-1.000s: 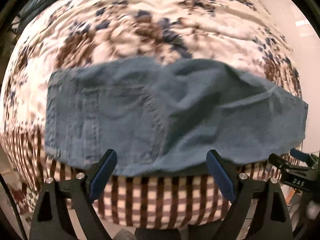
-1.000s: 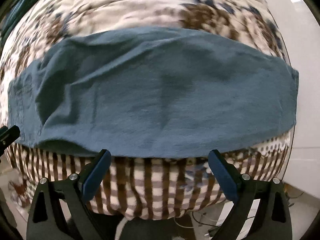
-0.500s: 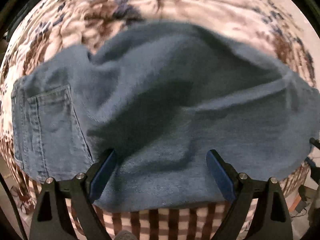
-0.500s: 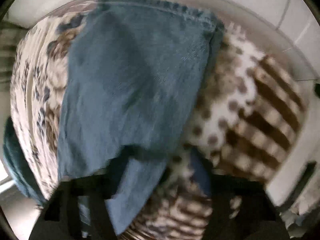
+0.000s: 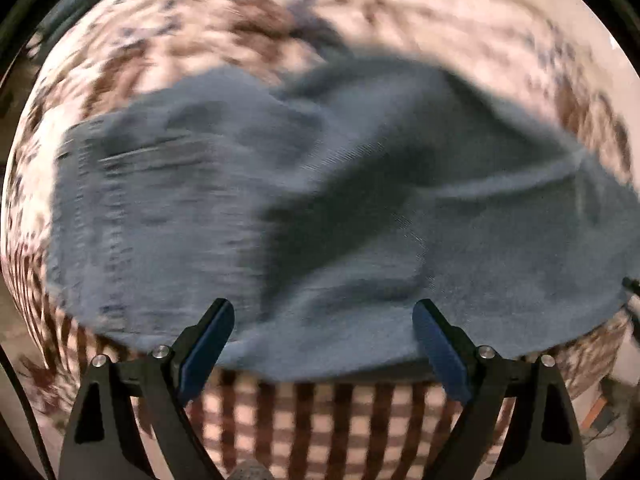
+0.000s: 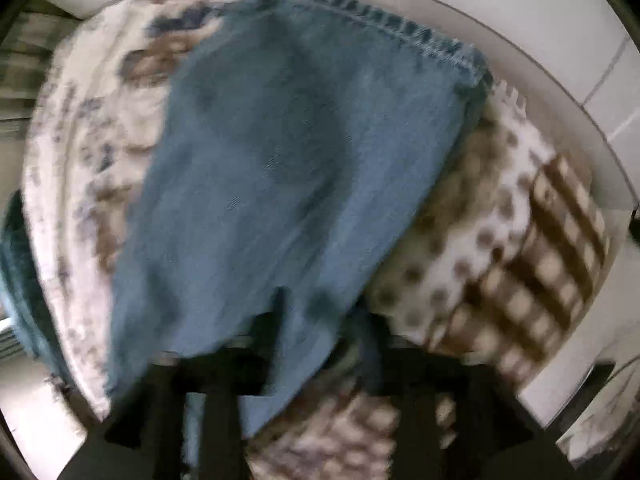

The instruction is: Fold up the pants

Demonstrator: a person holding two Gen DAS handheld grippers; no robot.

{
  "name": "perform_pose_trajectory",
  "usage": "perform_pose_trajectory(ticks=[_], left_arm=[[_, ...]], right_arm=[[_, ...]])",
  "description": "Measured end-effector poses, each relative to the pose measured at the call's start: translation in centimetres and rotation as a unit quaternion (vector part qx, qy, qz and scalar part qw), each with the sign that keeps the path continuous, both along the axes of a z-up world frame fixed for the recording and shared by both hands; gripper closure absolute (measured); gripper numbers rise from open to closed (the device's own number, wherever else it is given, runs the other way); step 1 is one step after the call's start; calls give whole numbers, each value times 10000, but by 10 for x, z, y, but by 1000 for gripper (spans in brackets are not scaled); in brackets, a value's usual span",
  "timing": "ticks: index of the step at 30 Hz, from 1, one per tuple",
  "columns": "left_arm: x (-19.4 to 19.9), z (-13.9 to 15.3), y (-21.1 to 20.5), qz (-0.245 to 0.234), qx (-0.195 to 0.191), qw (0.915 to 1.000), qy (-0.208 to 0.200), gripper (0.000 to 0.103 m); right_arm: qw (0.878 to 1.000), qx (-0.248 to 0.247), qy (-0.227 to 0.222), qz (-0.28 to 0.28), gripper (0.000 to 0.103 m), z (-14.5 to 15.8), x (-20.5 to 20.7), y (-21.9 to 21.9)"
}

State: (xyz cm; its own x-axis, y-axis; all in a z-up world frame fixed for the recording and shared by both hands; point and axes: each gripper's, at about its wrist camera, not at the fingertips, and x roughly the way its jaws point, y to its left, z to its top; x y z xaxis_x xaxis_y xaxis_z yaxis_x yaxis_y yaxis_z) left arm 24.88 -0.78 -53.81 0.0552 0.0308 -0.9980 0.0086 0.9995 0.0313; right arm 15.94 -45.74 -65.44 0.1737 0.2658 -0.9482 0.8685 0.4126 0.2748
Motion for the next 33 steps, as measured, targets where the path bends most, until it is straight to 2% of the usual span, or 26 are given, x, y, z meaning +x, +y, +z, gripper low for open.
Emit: perform_pose_trajectory(ticks=[2, 3, 7, 9, 11, 13, 15, 17, 18, 19, 20, 21, 23, 26, 29, 31, 33], left_arm=[[-4, 21, 32, 387, -167, 9988, -257, 12], [-6, 34, 61, 720, -277, 9963, -379, 12], [-10, 55, 158, 1864, -246, 9802, -627, 12], [-7, 46, 211, 2407, -289, 9692, -436, 12], [-7, 30, 245, 2764, -403, 9600, -203, 12], [0, 10, 267, 3013, -638, 9514, 35, 12], [4, -17, 284, 3113, -845, 9458, 382, 12], [8, -36, 289, 3050, -968, 9460, 525, 24], [10, -46, 289, 3016, -1060, 9457, 591, 30], [11, -49, 287, 2993, -1162, 9454, 554, 40], [12, -49, 284, 2894, -1040, 9503, 497, 45], [13, -47, 280, 2794, -908, 9548, 443, 49], [13, -37, 272, 2610, -673, 9624, 328, 65], [7, -20, 273, 2574, -702, 9636, 149, 73], [4, -17, 278, 2514, -714, 9652, 61, 73], [3, -33, 284, 2591, -724, 9630, 173, 72], [8, -48, 286, 2609, -700, 9624, 285, 71]], right_arm=[[9998, 115, -91, 104, 40, 21, -3, 26], [9992, 254, -76, 287, 40, 26, -2, 49], [9898, 1032, -37, 979, 40, 22, 11, 153], [9839, 1376, -131, 1136, 40, 15, 25, 210], [9796, 1595, -163, 1215, 40, 7, 38, 255], [9769, 1824, -240, 1087, 40, -2, 55, 292], [9782, 1846, -282, 904, 40, -4, 54, 311], [9804, 1795, -305, 754, 48, -9, 56, 324], [9820, 1736, -295, 680, 66, -11, 60, 330], [9836, 1667, -242, 648, 89, -14, 60, 335], [9852, 1570, -114, 676, 95, -20, 66, 345], [9867, 1470, -45, 695, 97, -25, 67, 348], [9886, 1259, -42, 825, 99, -16, 68, 356], [9881, 1069, -130, 1099, 99, 3, 64, 368], [9864, 1051, 8, 1263, 99, -4, 56, 369], [9859, 1067, 216, 1268, 99, -23, 48, 366], [9804, 1121, 464, 1554, 99, -44, 53, 372]])
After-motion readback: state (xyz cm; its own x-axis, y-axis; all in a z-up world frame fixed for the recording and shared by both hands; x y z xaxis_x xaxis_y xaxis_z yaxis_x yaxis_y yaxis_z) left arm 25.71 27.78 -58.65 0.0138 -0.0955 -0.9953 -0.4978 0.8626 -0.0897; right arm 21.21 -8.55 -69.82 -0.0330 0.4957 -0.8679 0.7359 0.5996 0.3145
